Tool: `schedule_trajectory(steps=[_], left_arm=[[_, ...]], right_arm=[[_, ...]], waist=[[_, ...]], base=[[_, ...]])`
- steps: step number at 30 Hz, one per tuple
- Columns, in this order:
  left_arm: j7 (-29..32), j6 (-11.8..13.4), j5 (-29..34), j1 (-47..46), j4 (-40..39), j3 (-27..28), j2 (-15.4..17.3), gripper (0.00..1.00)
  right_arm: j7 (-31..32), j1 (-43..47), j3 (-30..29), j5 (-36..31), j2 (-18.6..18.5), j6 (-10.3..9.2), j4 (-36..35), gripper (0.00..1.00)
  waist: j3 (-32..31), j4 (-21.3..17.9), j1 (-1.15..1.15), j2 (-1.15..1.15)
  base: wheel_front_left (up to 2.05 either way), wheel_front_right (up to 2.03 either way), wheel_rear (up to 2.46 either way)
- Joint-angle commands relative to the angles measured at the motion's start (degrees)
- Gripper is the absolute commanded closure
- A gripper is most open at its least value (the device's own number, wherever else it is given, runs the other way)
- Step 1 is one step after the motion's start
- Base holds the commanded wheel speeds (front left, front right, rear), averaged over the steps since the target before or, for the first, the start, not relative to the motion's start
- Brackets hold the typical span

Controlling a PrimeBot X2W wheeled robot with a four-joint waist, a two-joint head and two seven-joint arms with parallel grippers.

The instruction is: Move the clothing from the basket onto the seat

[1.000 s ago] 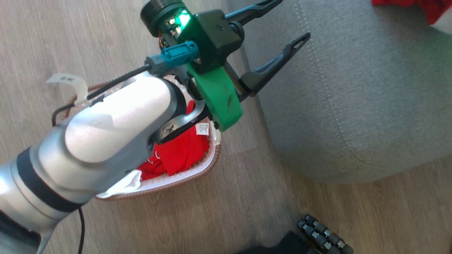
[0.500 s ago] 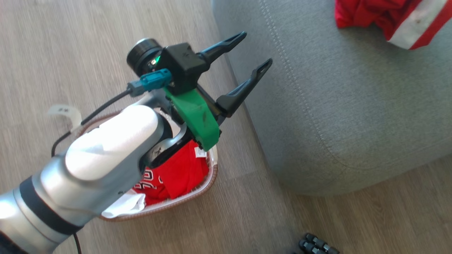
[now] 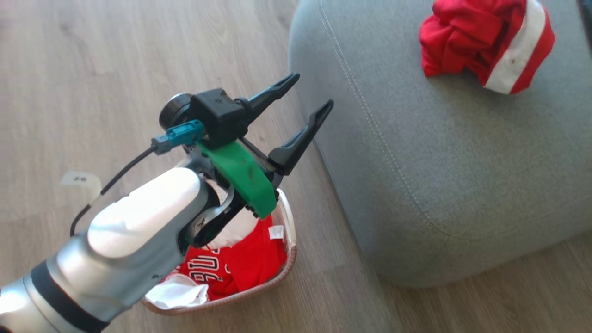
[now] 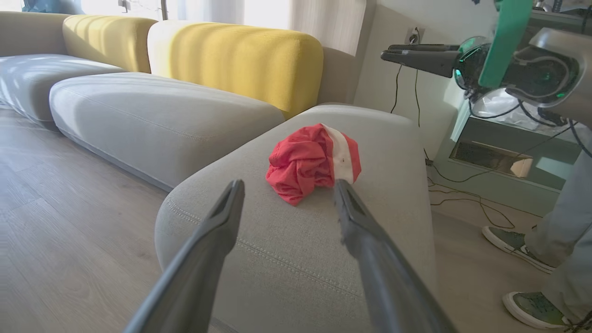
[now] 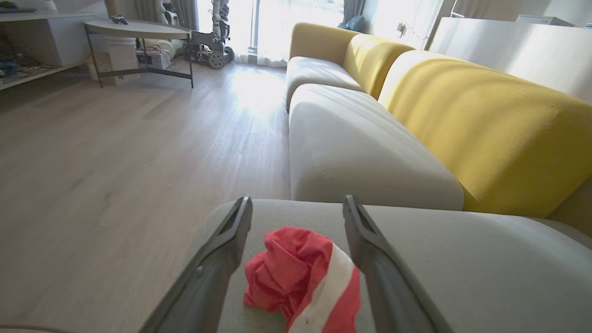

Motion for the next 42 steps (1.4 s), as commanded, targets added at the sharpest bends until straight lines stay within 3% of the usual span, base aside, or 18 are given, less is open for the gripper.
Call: schedule_trajectory(steps=[1,16,28,36,42], left_arm=[[-0.7,0.5,-0.4,-1.3,-1.0,3.3,1.6,0.00],[-4.4,3.2,-4.1,5.5,1.0,6.4,4.0,0.00],[-6.3,6.9,-5.1,12.5,-0.2,10.2,7.0,0.00],[-6.8,10.7,-5.0,19.9,-2.1,15.8,10.0,0.00],[-6.9,13.5,-3.0,26.6,-4.8,23.2,10.9,0.00]], right_arm=[[-0.5,1.3,-0.5,-0.5,-0.5,0.41,-2.4,0.00],[-5.8,16.8,-7.3,-6.5,7.8,0.41,-16.0,0.00],[-10.3,28.6,-11.3,-10.7,16.2,0.41,-22.0,0.00],[-13.7,35.0,-12.9,-13.4,20.6,0.41,-23.7,0.00],[-16.5,38.7,-12.8,-14.8,22.8,0.41,-23.8,0.00]], waist=[[-1.9,1.4,0.00,0.00],[-8.5,10.5,0.00,0.00],[-12.0,16.3,0.00,0.00],[-13.1,17.8,0.00,0.00],[-13.5,18.0,0.00,0.00]], base=[[0.00,0.00,0.00],[0.00,0.00,0.00],[0.00,0.00,0.00],[0.00,0.00,0.00],[0.00,0.00,0.00]])
